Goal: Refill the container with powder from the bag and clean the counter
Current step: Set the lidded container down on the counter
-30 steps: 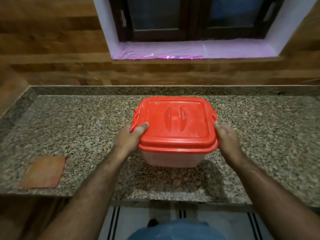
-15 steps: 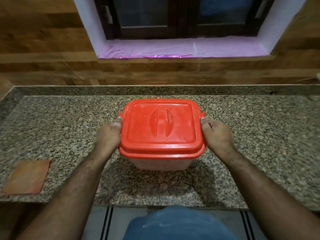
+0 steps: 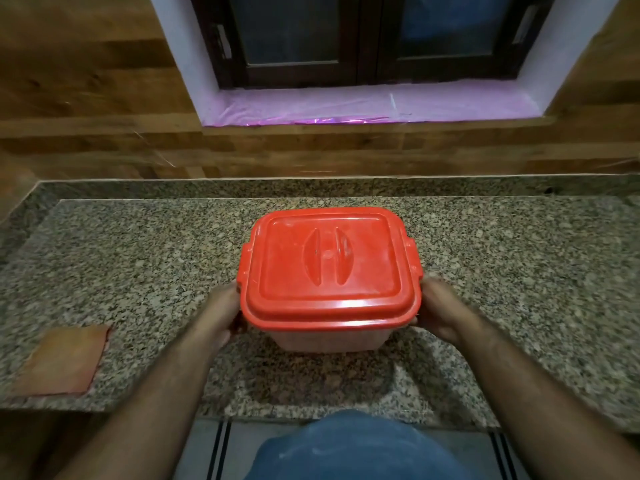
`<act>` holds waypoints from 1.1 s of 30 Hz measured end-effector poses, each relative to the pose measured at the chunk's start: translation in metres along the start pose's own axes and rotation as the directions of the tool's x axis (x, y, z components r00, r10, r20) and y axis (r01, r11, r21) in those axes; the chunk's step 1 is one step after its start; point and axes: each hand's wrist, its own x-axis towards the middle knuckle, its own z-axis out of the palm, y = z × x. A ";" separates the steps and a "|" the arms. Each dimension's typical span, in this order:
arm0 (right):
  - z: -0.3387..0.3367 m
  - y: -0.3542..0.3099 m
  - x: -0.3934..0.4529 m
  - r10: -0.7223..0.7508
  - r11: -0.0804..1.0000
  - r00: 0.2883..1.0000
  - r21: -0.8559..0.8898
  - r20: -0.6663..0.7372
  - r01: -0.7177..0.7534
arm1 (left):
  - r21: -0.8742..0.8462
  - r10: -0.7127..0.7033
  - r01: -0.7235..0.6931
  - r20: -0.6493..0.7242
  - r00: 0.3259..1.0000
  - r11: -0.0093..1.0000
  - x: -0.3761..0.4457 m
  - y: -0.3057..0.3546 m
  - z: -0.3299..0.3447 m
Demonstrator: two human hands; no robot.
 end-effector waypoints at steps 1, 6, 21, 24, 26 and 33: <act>0.002 -0.002 -0.004 -0.022 0.999 0.998 -0.040 -0.065 0.019 | 0.044 0.076 -0.074 -0.064 0.995 0.996 -0.004 0.000 0.002; 0.019 -0.036 -0.042 -0.356 0.928 0.803 -0.278 -0.478 0.247 | 0.177 0.378 -0.343 -0.231 0.896 0.922 -0.028 0.018 0.009; 0.044 -0.080 -0.085 -0.363 0.931 0.882 -0.154 -0.300 0.331 | 0.088 0.332 -0.323 -0.124 0.935 0.942 -0.034 0.035 0.020; 0.056 -0.095 -0.100 -0.435 0.884 0.877 0.088 -0.204 0.459 | 0.143 0.352 -0.331 -0.167 0.921 0.933 -0.041 0.038 0.020; 0.060 -0.106 -0.108 -0.470 0.854 0.865 0.160 -0.174 0.496 | 0.285 0.493 -0.412 -0.341 0.800 0.866 -0.051 0.038 0.024; 0.022 -0.161 -0.114 -0.670 0.623 0.639 0.182 -0.378 0.761 | 0.539 0.960 -0.841 0.254 0.114 -0.043 -0.086 0.040 0.084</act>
